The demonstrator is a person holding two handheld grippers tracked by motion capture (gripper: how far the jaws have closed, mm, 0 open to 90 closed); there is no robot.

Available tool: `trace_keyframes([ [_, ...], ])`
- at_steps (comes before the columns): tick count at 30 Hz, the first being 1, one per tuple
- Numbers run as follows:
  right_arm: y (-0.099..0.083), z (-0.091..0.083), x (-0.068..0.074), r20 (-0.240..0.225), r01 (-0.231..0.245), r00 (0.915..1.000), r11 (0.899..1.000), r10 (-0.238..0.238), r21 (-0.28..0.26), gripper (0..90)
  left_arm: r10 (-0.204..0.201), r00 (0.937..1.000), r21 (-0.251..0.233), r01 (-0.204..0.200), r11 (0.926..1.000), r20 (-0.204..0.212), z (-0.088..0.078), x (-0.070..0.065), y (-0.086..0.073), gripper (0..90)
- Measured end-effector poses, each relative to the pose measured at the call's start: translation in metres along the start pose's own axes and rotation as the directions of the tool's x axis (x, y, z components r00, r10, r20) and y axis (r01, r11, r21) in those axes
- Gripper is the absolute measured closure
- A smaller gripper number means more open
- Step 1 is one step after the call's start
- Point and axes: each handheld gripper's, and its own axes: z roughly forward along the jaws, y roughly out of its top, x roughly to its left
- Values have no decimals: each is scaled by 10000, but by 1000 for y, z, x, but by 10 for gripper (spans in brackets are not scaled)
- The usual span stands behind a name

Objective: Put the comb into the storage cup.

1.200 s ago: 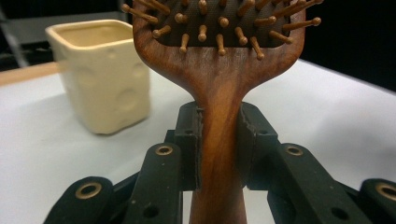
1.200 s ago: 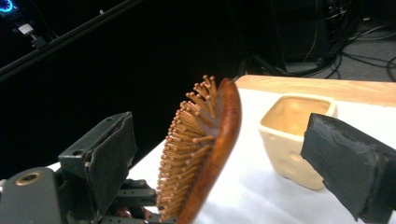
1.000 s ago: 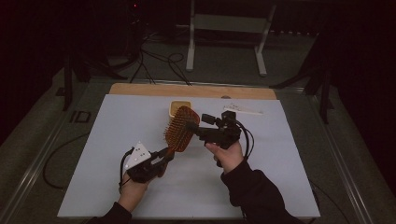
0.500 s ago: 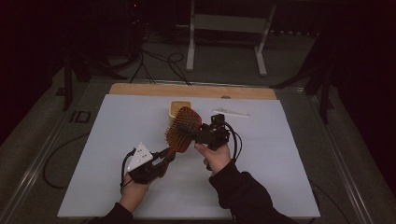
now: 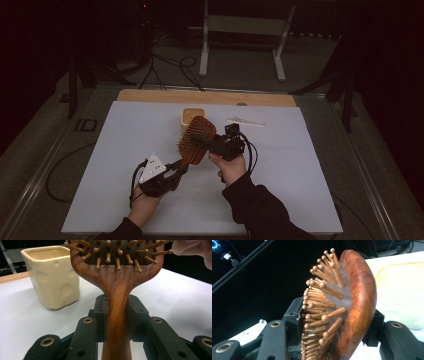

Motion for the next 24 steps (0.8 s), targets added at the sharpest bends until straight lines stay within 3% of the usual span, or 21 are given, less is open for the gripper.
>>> trace_keyframes([
  [4,-1,1,2,179,167,9997,9998,-169,72,502,-133,9998,131,132,9998,125,3,0,-2,727],
  [8,-2,-1,5,220,276,9994,9996,-275,-59,518,-349,9989,-58,351,9994,315,4,1,-2,717],
  [11,1,-4,7,276,442,9987,9989,-437,-181,519,-583,9968,83,579,9983,544,5,4,-1,572],
  [14,6,-9,6,329,561,9979,9978,-549,-343,519,-940,9887,491,888,9948,1169,4,12,-2,505],
  [20,15,-17,6,461,953,9946,9941,-930,-526,518,-1089,9894,514,1043,9932,960,-6,20,4,391],
  [21,22,-24,7,580,1208,9915,9902,-1169,-697,518,-1002,9906,466,962,9943,929,-9,21,5,317],
  [24,26,-28,7,680,1349,9892,9876,-1295,-806,518,-836,9904,487,787,9957,1099,-14,22,4,247],
])
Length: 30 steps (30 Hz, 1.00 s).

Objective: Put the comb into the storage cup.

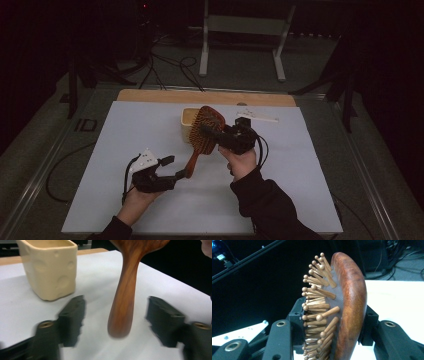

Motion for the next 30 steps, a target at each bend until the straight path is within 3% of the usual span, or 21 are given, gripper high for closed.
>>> trace_keyframes([
  [2,5,-4,-1,69,178,9998,9998,-178,-67,518,109,9999,82,-110,9999,87,-3,0,-2,156],
  [5,13,-7,-1,142,387,9992,9991,-384,-182,518,176,9991,95,-180,9998,379,-7,2,-5,136],
  [7,18,-9,0,171,495,9987,9984,-490,-256,519,234,9975,162,-246,9996,660,-9,3,-8,70],
  [10,25,-11,0,229,642,9977,9973,-634,-350,519,379,9970,305,-401,9987,681,-12,5,-12,19],
  [14,35,-11,2,246,887,9958,9953,-878,-387,519,794,9958,647,-823,9945,458,-14,8,-18,7],
  [18,43,-8,4,261,1080,9939,9936,-1071,-330,519,541,9970,694,-579,9959,560,-19,13,-23,0],
  [20,47,-6,4,252,1146,9932,9928,-1138,-338,519,590,9973,655,-618,9959,433,-22,14,-26,0],
  [24,56,-2,5,289,1242,9920,9913,-1230,-434,519,698,9974,1036,-714,9921,187,-24,12,-31,0],
  [30,74,2,5,367,1427,9894,9872,-1403,-714,518,964,9953,1041,-947,9900,-116,-28,12,-36,0],
])
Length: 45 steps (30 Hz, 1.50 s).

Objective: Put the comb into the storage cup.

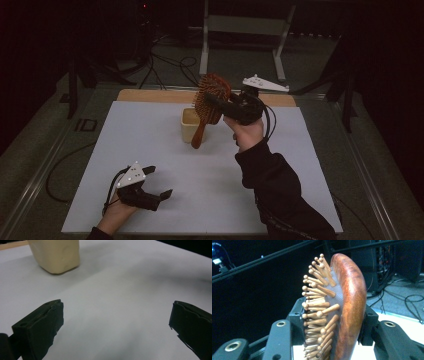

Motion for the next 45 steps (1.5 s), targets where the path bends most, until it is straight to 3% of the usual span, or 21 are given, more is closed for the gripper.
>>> trace_keyframes([
  [13,35,18,-12,370,101,9993,9984,-81,-561,518,-5,9999,45,6,10000,-158,-1,0,-7,0],
  [20,43,34,-18,653,288,9976,9971,-242,-700,517,167,9997,164,-164,9997,-182,-1,-2,-9,0],
  [28,34,59,-32,998,568,9937,9963,-503,-638,517,272,9992,134,-268,9996,-295,-1,-2,-10,0],
  [45,-4,97,-57,1214,163,9925,9999,-161,-9,516,347,9989,78,-344,9994,-318,-2,0,-13,0],
])
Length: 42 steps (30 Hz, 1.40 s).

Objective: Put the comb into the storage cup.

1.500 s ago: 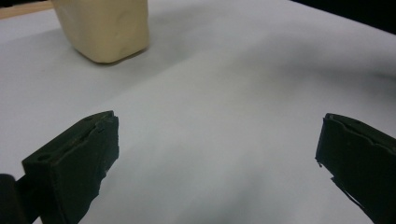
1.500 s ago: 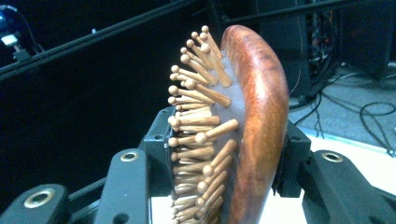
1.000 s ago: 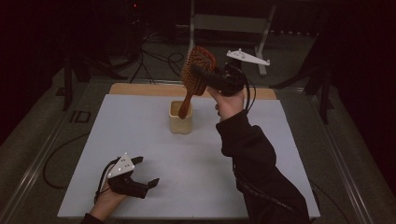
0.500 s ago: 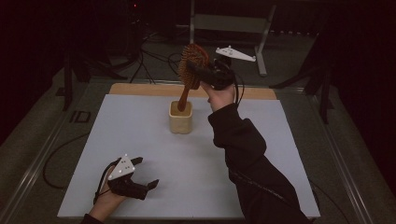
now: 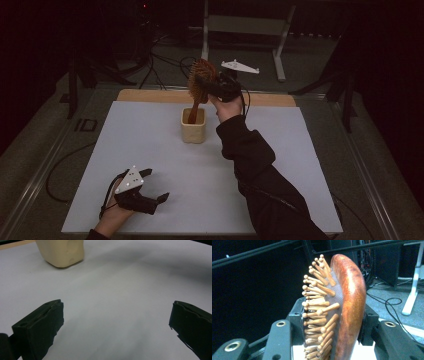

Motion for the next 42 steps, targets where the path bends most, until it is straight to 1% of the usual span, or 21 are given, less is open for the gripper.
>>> trace_keyframes([
  [3,-5,4,-1,-48,-55,10000,9999,56,139,516,58,10000,44,-58,10000,14,0,0,0,0],
  [10,-21,14,-3,-44,-156,9999,9989,158,437,514,27,10000,-11,-27,10000,-47,-1,1,-1,0],
  [14,-26,16,-4,-63,-211,9998,9983,214,535,514,31,10000,-4,-31,10000,-24,-1,1,-1,0],
  [17,-32,18,-6,-187,-407,9989,9972,420,628,514,56,10000,0,-56,10000,-43,-1,1,-2,0],
  [19,-36,19,-7,-261,-399,9988,9965,419,734,513,85,10000,50,-84,10000,-44,0,1,-2,0],
  [20,-39,21,-6,-192,-263,9994,9960,281,853,512,69,10000,25,-69,10000,-51,0,1,-2,0],
  [22,-41,21,-6,-168,-267,9995,9958,283,878,512,53,10000,-8,-53,10000,-30,-1,1,-1,0],
  [24,-47,23,-9,-141,-334,9993,9943,350,1013,512,77,10000,25,-77,10000,-34,-1,1,-2,0],
  [27,-50,24,-11,-105,-341,9993,9938,354,1056,510,37,10000,-37,-37,10000,-22,-1,1,-2,0],
  [30,-53,22,-15,-158,-556,9982,9933,574,1009,503,68,10000,-1,-68,10000,-16,0,1,-2,0],
  [34,-54,21,-21,-30,-879,9961,9901,887,1093,461,90,10000,-36,-90,10000,4,-1,0,-2,0],
  [36,-55,21,-24,91,-943,9955,9892,939,1118,438,90,10000,-6,-90,10000,9,0,1,-1,0],
  [38,-55,19,-29,45,-1108,9938,9870,1110,1165,424,36,10000,-44,-36,10000,4,-1,1,-1,0],
  [39,-55,18,-31,83,-1113,9938,9870,1110,1161,404,64,10000,-46,-64,10000,-9,0,1,-1,0],
  [40,-54,16,-34,108,-999,9950,9878,993,1192,328,90,10000,-18,-90,10000,2,0,0,-1,0],
  [41,-54,16,-34,108,-999,9950,9878,993,1192,328,90,10000,6,-90,10000,23,0,0,-1,0],
  [42,-53,16,-35,137,-964,9953,9882,954,1192,284,76,10000,6,-76,10000,19,0,1,-1,0],
])
